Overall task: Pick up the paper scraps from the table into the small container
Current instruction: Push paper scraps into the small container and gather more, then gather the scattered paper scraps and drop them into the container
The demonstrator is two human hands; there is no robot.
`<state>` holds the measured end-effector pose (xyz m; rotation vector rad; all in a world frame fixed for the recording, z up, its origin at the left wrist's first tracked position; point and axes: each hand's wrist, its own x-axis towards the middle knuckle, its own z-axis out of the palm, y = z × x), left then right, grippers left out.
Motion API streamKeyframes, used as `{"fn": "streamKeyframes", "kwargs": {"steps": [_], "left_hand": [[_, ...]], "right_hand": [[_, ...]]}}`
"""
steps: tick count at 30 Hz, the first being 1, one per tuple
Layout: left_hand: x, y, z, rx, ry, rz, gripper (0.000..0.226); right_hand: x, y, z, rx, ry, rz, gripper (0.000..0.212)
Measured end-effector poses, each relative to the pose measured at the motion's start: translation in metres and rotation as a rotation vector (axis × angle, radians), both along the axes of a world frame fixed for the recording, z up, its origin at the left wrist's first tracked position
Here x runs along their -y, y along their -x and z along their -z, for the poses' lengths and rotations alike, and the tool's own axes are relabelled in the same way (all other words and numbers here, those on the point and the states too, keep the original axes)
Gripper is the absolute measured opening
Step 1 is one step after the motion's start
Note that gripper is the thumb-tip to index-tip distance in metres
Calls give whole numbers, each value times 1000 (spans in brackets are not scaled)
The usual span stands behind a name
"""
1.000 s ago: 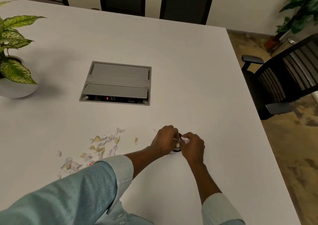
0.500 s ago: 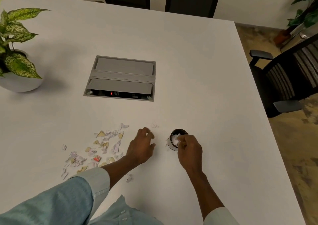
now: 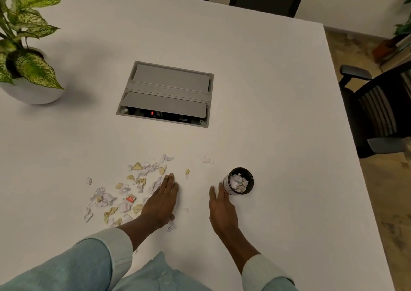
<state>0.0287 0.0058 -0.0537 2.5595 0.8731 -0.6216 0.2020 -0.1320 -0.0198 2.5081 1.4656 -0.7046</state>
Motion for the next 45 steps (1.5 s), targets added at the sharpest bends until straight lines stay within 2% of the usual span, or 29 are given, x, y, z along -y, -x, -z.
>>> {"fn": "streamKeyframes", "kwargs": {"steps": [4, 7, 10, 12, 13, 15, 18, 21, 24, 26, 29, 33, 36, 39, 45], "left_hand": [[3, -3, 2, 18, -13, -19, 115], [4, -1, 5, 43, -14, -32, 114], [3, -1, 6, 60, -10, -36, 114], [2, -1, 4, 65, -15, -37, 114], [2, -1, 4, 66, -13, -35, 113], [2, -1, 4, 67, -13, -33, 113], [2, -2, 4, 53, -23, -18, 112], [2, -3, 5, 42, -39, -14, 112], [3, -4, 5, 37, -42, -19, 114], [3, -6, 3, 34, -41, -24, 115], [3, -6, -1, 32, -30, -21, 113], [2, -7, -8, 31, -24, -18, 110], [3, -9, -12, 30, -17, -28, 109], [2, -9, -13, 31, -21, -23, 110], [2, -7, -10, 39, -18, -26, 112]], "right_hand": [[-19, 2, 3, 47, 65, -28, 87], [-33, 0, 5, 114, 93, -56, 83], [-48, -2, 3, 178, 136, -50, 67], [-55, -2, -2, 186, 185, -36, 49], [-57, 0, -6, 169, 207, -33, 48], [-55, 2, -4, 166, 163, -66, 44], [-52, 6, -6, 151, 89, -61, 15], [-45, 13, -13, 103, 74, -10, 35], [-34, 18, -11, 75, -4, 18, 41], [-26, 21, -19, 53, 16, 3, 37], [-13, 16, -23, -57, -24, 88, 22], [1, -4, -49, -70, -370, 363, 17], [2, -30, -70, 82, -585, 440, 13], [-2, -55, -80, 80, -571, 505, 13], [-7, -74, -74, 37, -403, 527, 8]]}}
